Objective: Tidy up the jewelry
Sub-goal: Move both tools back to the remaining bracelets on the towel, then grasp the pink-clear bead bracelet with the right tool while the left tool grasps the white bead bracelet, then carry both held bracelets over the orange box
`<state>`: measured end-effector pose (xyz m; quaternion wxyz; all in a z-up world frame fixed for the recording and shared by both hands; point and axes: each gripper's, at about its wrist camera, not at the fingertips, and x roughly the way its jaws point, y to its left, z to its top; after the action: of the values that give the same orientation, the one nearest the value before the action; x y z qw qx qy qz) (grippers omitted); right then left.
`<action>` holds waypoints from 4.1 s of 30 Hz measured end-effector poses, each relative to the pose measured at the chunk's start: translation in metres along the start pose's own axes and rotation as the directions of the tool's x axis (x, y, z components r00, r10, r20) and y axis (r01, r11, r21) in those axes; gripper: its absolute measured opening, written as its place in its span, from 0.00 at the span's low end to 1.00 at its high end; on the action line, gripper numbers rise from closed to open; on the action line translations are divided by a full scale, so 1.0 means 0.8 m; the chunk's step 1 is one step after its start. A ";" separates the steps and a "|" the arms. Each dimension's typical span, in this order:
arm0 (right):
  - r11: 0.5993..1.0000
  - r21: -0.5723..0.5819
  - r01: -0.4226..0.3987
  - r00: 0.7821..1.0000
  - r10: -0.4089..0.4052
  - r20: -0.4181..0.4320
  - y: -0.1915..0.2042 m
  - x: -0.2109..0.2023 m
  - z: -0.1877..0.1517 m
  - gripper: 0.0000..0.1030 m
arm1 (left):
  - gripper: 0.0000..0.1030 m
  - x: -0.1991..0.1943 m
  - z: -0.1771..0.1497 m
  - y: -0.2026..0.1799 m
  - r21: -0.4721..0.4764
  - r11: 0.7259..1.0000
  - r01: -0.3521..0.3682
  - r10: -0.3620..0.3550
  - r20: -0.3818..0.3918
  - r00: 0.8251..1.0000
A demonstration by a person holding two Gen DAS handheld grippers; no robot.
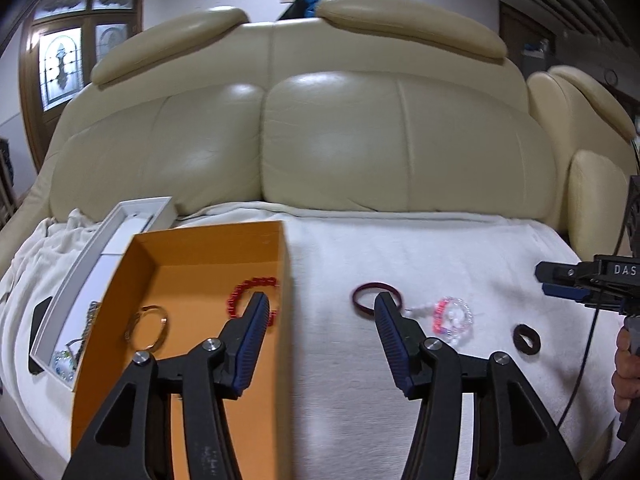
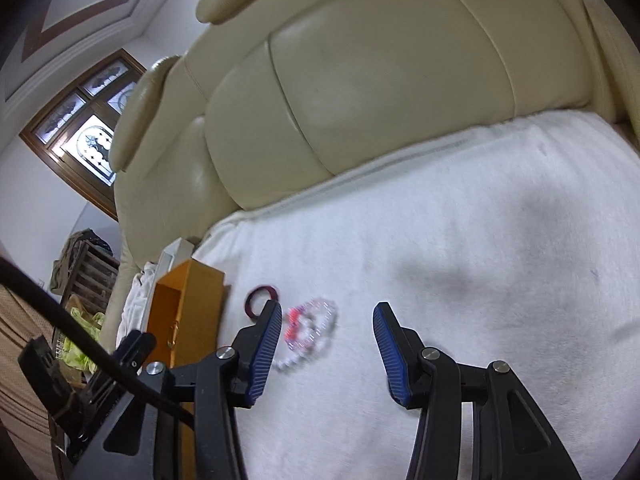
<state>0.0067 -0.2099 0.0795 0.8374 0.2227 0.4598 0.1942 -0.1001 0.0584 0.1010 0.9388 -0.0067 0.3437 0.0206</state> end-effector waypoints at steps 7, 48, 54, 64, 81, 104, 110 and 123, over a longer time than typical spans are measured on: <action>0.999 0.042 -0.034 0.995 0.037 -0.090 -0.009 0.033 -0.011 0.40 | 0.54 0.017 -0.005 -0.033 0.067 0.998 -0.003 0.006 -0.039 0.999; 0.940 0.339 0.041 0.999 -0.034 -0.025 -0.098 0.060 0.009 0.08 | 0.74 0.111 -0.028 -0.093 0.051 0.990 0.132 -0.112 -0.291 0.950; 0.948 0.293 0.129 0.992 -0.124 -0.035 -0.097 0.063 0.012 0.08 | 0.74 0.124 -0.026 -0.086 -0.006 0.986 0.167 -0.160 -0.309 0.937; 0.943 0.298 0.148 0.989 -0.137 -0.057 -0.113 0.066 0.009 0.11 | 0.59 0.127 -0.020 -0.055 -0.061 0.986 0.157 -0.167 -0.268 0.949; 0.960 0.068 0.273 0.962 -0.274 0.010 -0.069 0.071 0.004 0.09 | 0.09 0.131 -0.023 -0.081 0.060 0.988 0.143 -0.127 -0.219 0.967; 0.999 -0.035 -0.002 0.987 0.007 0.161 0.018 0.013 0.001 0.09 | 0.09 0.011 -0.001 -0.047 0.040 0.977 0.209 -0.208 -0.026 0.978; 0.994 -0.091 -0.061 0.981 0.077 0.179 0.055 0.003 -0.010 0.09 | 0.09 -0.037 0.006 -0.019 0.017 0.977 0.211 -0.212 0.073 0.975; 0.944 -0.264 -0.199 0.962 0.240 0.131 0.175 0.003 -0.053 0.09 | 0.09 -0.098 0.001 0.104 -0.136 0.989 0.049 -0.023 0.181 0.983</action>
<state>-0.0456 -0.0847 0.1348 0.8661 0.1810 0.3348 0.3240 -0.1633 0.1390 0.1525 0.9633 -0.0769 0.2555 0.0281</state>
